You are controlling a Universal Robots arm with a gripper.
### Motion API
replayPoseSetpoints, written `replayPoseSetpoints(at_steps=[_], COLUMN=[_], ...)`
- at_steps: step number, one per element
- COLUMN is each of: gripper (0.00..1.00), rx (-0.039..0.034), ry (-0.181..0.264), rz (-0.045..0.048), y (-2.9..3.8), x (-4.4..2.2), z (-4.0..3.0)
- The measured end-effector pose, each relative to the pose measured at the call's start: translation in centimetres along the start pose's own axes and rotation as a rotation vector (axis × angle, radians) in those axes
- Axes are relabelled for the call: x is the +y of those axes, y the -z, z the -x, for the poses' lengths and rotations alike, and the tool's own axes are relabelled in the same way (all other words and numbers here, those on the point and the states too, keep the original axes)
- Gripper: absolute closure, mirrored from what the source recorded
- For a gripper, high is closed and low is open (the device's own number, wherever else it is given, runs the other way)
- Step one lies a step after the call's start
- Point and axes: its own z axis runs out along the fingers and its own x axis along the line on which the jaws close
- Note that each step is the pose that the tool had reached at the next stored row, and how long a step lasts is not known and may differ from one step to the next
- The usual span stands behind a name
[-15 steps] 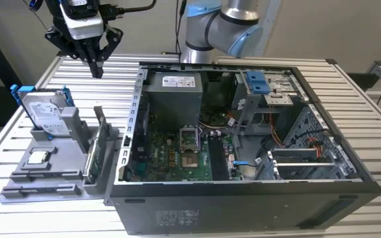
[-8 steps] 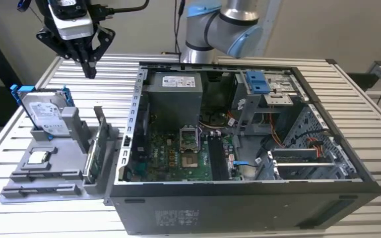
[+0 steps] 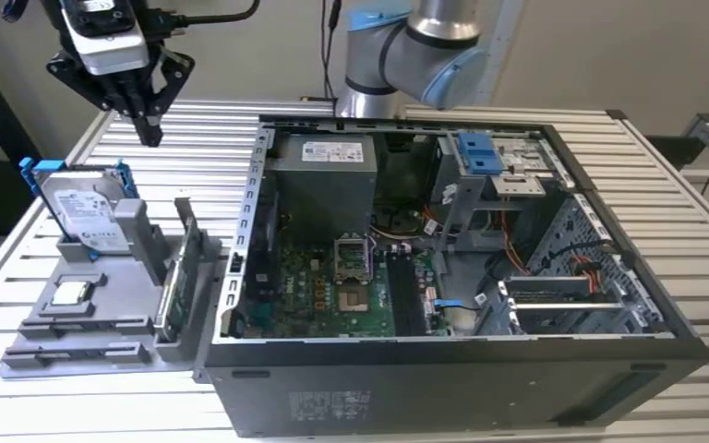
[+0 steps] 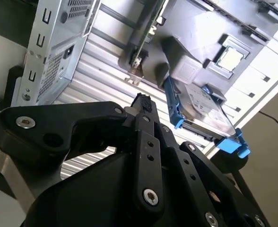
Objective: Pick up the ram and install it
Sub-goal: 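Reach for the ram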
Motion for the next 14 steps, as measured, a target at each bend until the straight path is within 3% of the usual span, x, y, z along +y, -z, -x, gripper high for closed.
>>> replayPoseSetpoints(at_steps=[7,14], gripper=[0.89,0.89], rx=[-0.0001,0.0001], ry=[0.000,0.000], rz=[0.0001,0.0000], y=[-0.01,-0.03], x=[-0.25,-0.51], z=[-2.33,-5.20])
